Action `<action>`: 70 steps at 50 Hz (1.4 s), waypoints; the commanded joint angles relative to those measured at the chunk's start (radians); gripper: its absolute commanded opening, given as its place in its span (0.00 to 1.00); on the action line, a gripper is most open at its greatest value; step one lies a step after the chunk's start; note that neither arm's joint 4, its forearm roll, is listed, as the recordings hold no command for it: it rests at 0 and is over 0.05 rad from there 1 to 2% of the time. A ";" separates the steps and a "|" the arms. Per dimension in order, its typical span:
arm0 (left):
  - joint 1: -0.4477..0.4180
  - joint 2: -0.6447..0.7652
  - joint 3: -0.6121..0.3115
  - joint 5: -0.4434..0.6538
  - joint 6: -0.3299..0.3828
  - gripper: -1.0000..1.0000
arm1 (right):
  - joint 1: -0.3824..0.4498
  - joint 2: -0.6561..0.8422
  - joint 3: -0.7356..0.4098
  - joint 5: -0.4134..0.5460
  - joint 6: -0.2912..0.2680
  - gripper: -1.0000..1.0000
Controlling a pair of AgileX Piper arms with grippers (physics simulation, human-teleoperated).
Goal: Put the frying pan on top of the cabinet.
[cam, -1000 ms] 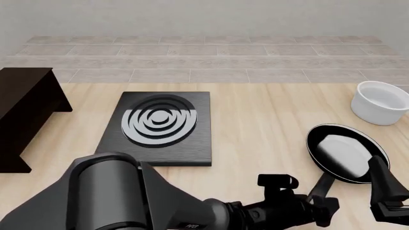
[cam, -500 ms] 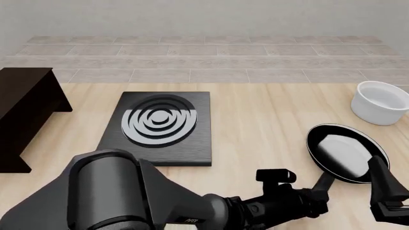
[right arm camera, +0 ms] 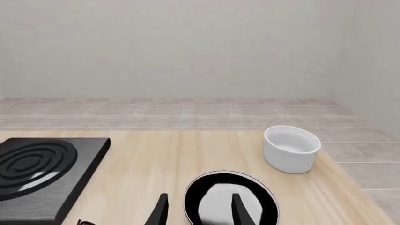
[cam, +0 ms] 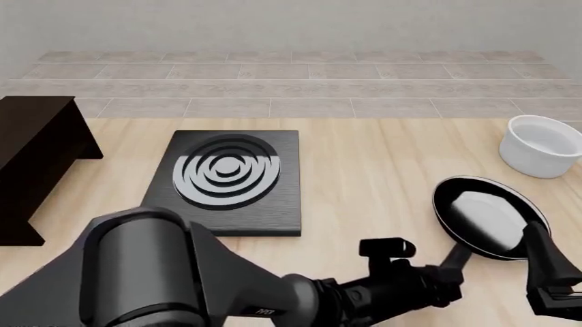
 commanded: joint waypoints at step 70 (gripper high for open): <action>0.091 -0.282 0.233 -0.192 0.021 0.00 | 0.008 0.000 0.000 0.001 -0.016 1.00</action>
